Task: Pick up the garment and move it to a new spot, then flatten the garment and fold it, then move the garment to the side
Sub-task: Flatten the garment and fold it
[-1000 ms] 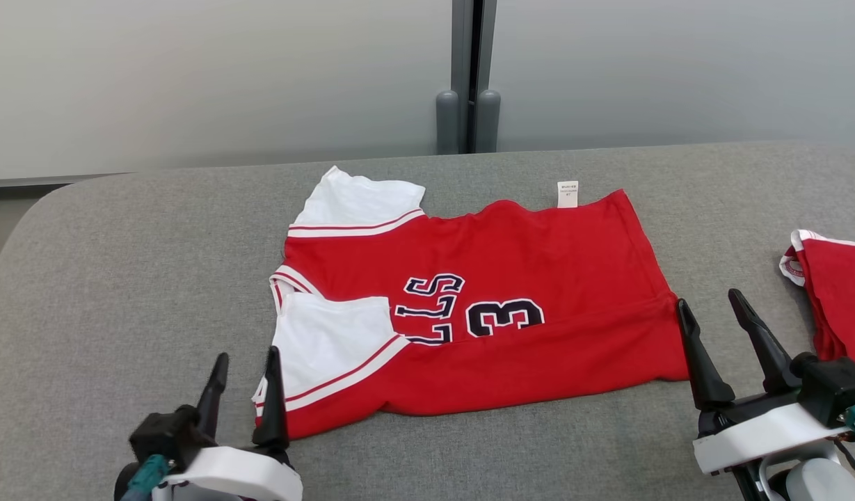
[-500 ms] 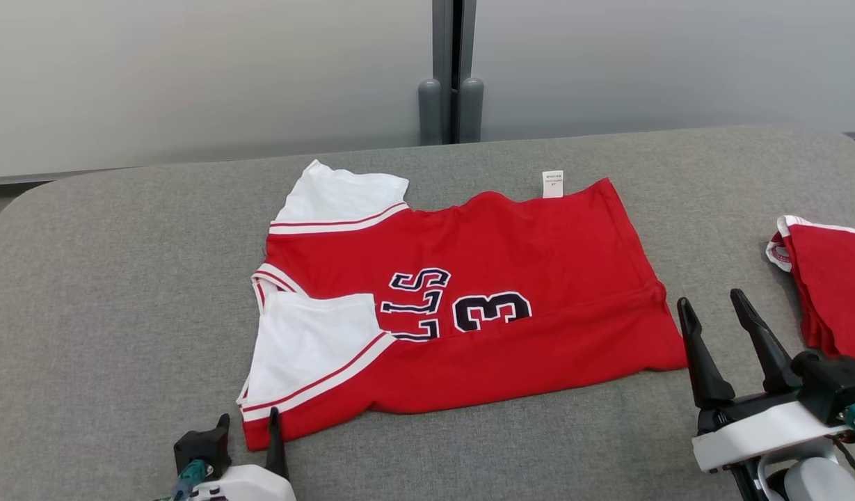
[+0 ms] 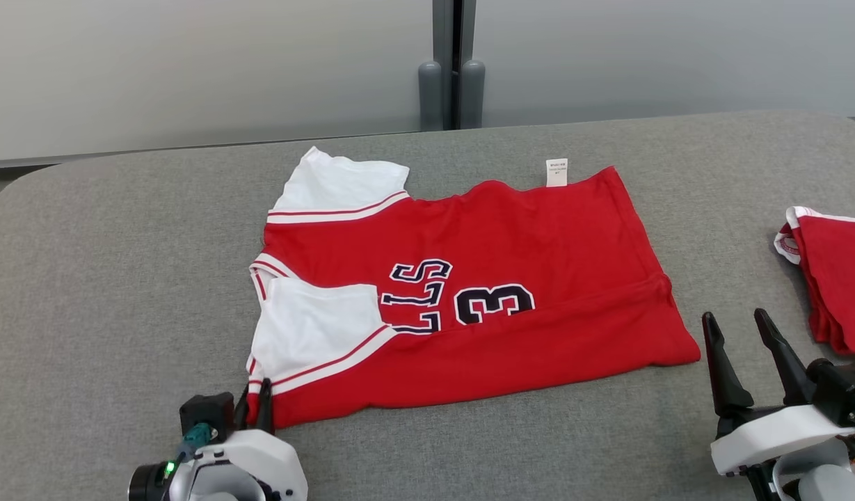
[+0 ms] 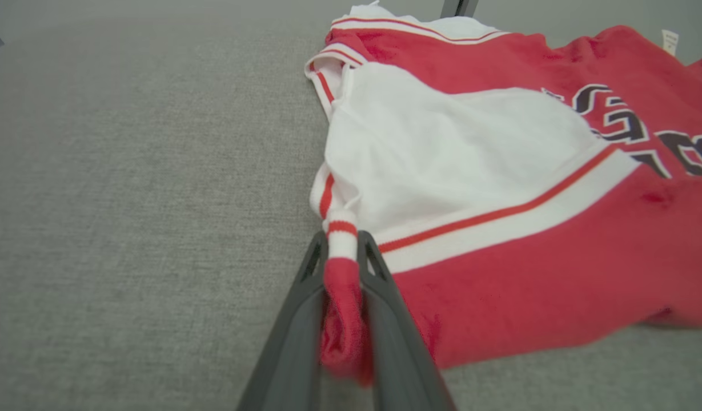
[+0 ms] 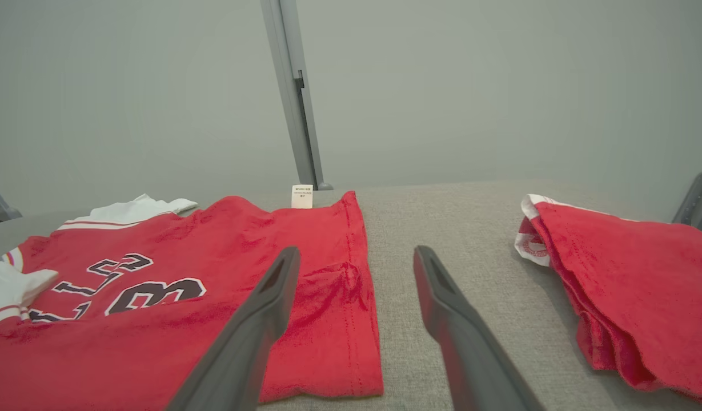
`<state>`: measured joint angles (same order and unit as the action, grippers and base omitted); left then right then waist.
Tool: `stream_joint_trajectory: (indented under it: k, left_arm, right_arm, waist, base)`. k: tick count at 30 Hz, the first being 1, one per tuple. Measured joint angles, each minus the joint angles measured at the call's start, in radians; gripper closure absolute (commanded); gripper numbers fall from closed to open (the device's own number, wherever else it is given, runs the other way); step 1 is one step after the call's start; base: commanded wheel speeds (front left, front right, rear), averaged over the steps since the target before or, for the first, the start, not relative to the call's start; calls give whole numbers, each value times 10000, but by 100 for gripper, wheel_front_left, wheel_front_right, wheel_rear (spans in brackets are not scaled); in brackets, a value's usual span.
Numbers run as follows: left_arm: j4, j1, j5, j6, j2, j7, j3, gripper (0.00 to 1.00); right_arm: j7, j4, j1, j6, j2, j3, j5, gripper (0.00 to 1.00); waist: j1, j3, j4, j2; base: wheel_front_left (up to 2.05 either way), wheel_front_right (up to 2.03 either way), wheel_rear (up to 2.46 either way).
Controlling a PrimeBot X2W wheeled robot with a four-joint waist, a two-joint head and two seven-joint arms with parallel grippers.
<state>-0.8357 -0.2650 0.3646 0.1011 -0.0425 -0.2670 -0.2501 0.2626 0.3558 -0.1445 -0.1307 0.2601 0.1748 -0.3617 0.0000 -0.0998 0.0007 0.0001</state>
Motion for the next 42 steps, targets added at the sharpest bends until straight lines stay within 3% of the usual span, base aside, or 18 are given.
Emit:
stream_joint_trajectory:
  k: [9,21,22,23,24,31,42]
  left_arm:
    - [2633,297,-761,-221,-58,36,343,100]
    - [3055,442,-863,-395,-58,36,-48,100]
    - [3012,443,-865,-397,-59,36,-58,100]
    - [2949,443,-869,-399,-58,36,-71,100]
    - [2840,443,-869,-407,-59,36,-92,100]
    - [2013,437,-848,-430,-54,36,-111,100]
    - [995,461,-562,-882,-228,73,-75,100]
  right_arm:
    - [-899,2742,-908,0,-502,-489,-888,0]
    - [-1689,4959,-2209,0,-619,-433,-1983,0]
    - [-1718,5035,-2276,2,-610,-355,-2084,51]
    - [-1718,5076,-2313,2,-594,-255,-2159,84]
    - [-1718,5085,-2336,2,-593,-115,-2270,100]
    - [-1463,5060,-2216,0,-435,604,-2991,100]
    - [-1567,4088,-1380,-13,303,1223,-4033,100]
  waist:
    - [0,-153,491,0]
    - [0,-423,881,0]
    - [0,-423,888,0]
    - [0,-419,892,0]
    - [0,-410,890,0]
    - [0,-170,795,0]
    - [0,442,497,0]
  base:
    - [0,0,0]
    - [0,0,0]
    - [0,0,0]
    - [0,0,0]
    - [0,0,0]
    - [0,0,0]
    - [0,0,0]
